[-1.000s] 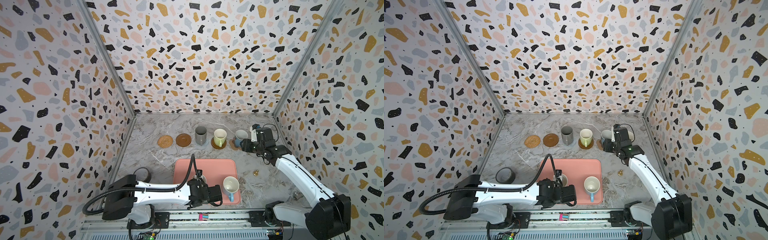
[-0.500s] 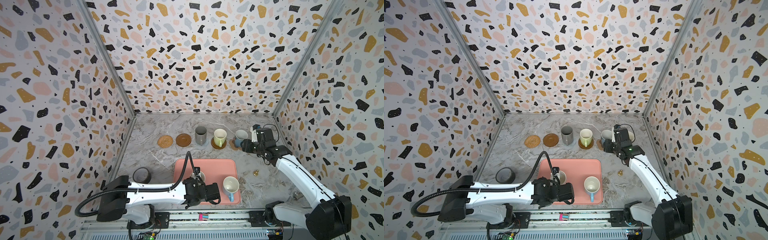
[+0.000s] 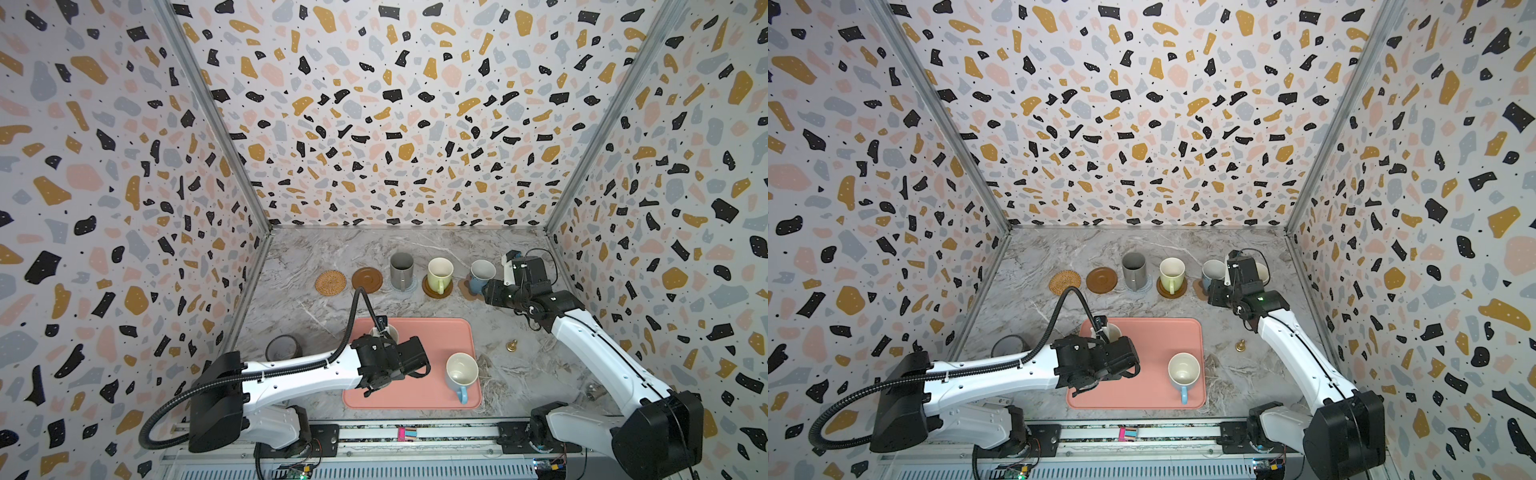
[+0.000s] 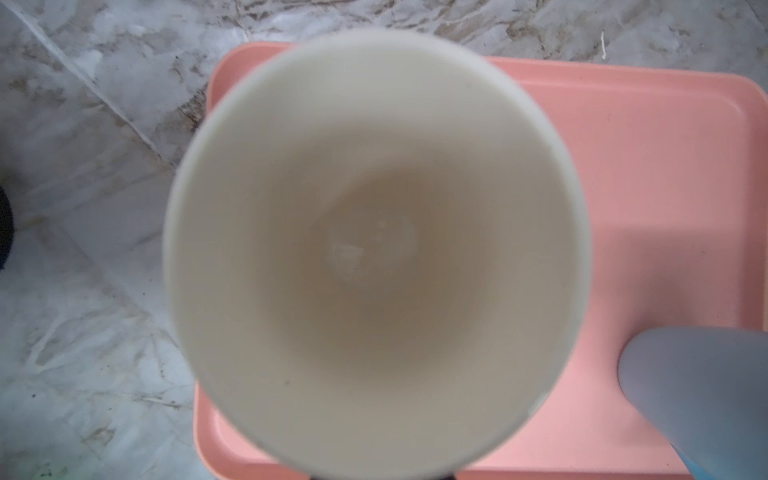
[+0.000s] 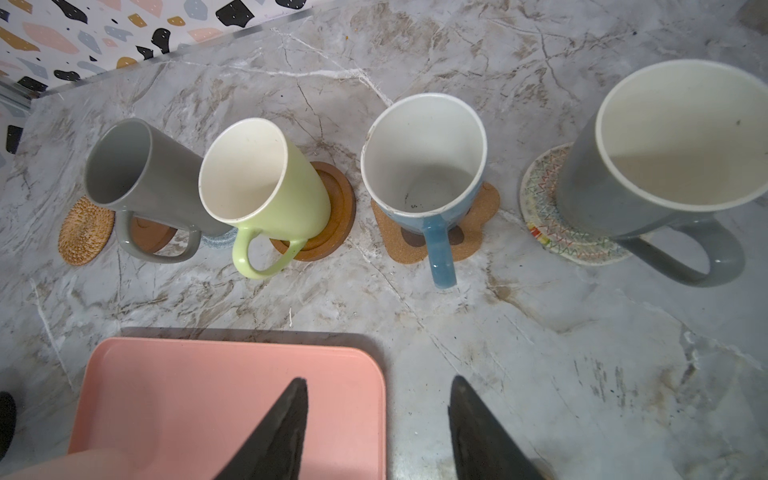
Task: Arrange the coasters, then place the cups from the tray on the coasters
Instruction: 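Lift the cream mug with left gripper and carry it toward the coasters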
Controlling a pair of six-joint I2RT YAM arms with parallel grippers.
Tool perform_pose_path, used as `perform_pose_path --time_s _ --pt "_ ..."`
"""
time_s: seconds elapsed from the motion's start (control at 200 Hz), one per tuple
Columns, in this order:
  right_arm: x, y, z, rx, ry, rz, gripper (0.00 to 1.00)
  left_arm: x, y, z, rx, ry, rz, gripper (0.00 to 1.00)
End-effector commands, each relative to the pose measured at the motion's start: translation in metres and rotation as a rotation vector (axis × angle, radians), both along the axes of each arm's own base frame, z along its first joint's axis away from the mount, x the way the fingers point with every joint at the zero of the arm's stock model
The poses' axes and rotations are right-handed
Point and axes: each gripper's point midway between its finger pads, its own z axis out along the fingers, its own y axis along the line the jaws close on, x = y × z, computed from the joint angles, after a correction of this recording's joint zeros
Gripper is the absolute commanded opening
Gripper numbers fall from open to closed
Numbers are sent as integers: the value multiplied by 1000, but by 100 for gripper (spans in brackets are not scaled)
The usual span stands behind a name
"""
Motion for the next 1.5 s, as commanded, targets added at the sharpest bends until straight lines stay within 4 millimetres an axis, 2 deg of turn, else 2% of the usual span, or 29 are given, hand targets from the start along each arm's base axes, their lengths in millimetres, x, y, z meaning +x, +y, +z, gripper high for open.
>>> perform_pose_path --time_s 0.0,0.516,0.676,0.941,1.362,1.497 --pt "-1 -6 12 0 -16 -33 56 23 4 19 5 -83 -18 11" --pt "0 -13 13 -6 0 -91 56 95 29 40 41 -152 7 10" --pt "1 -16 18 -21 -4 -104 56 111 33 37 51 -144 -6 10" --pt "2 -19 23 -27 -9 -117 57 140 37 53 67 -191 -11 10" --pt "0 -21 28 -29 -12 -129 57 182 52 74 30 -275 36 10" --pt "-1 -21 29 -28 -10 -130 57 192 52 75 42 -280 16 10"
